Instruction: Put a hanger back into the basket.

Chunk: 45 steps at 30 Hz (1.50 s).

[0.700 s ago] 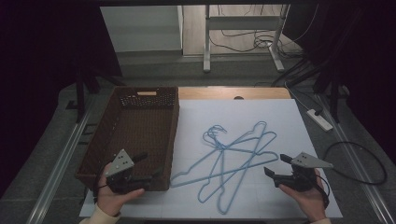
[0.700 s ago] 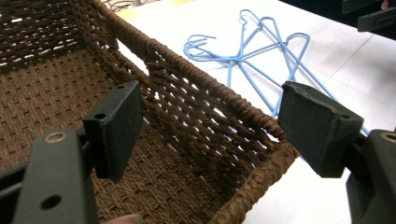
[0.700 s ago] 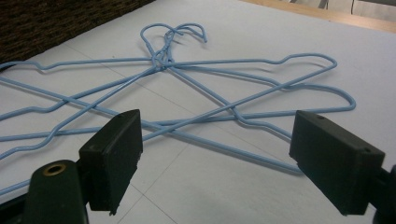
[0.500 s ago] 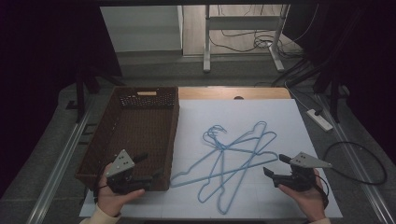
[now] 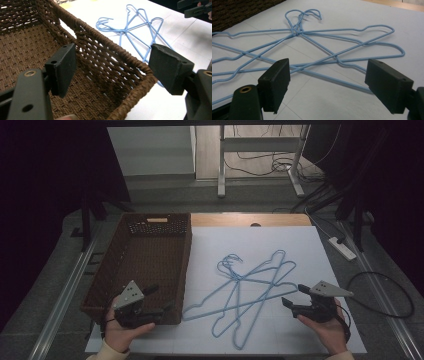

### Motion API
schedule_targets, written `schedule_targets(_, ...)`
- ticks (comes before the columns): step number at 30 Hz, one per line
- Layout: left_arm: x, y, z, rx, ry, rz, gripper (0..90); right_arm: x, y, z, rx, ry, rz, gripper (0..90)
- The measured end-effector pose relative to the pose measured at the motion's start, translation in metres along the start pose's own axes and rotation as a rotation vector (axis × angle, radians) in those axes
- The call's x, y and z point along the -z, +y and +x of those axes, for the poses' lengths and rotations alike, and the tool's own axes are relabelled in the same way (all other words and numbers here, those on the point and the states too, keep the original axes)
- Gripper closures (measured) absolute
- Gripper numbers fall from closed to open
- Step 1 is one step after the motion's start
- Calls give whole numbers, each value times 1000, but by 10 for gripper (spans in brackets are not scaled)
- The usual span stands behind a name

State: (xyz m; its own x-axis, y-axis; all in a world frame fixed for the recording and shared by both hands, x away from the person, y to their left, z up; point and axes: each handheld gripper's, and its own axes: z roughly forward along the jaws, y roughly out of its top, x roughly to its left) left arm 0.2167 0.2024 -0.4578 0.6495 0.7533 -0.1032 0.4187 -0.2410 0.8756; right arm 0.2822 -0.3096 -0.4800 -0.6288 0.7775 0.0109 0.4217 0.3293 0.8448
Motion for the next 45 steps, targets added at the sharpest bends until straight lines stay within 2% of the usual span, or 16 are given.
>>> schedule_targets(13,-1,4,4,-2,2,-16,232,-4,1,0,4,-2,16,212)
schedule_targets(17,-1,6,3,-12,4,-19,234,-5,9,5,30,3,28,224)
schedule_targets(20,0,9,1,-24,4,-22,233,-8,15,7,41,18,45,229)
schedule_targets(29,0,9,3,-11,1,-20,233,-23,27,10,35,67,86,246)
schedule_targets(35,2,8,3,-12,7,-18,234,-34,42,18,82,94,115,253)
schedule_targets(45,1,9,0,-20,-2,-13,235,-52,63,30,151,101,165,261)
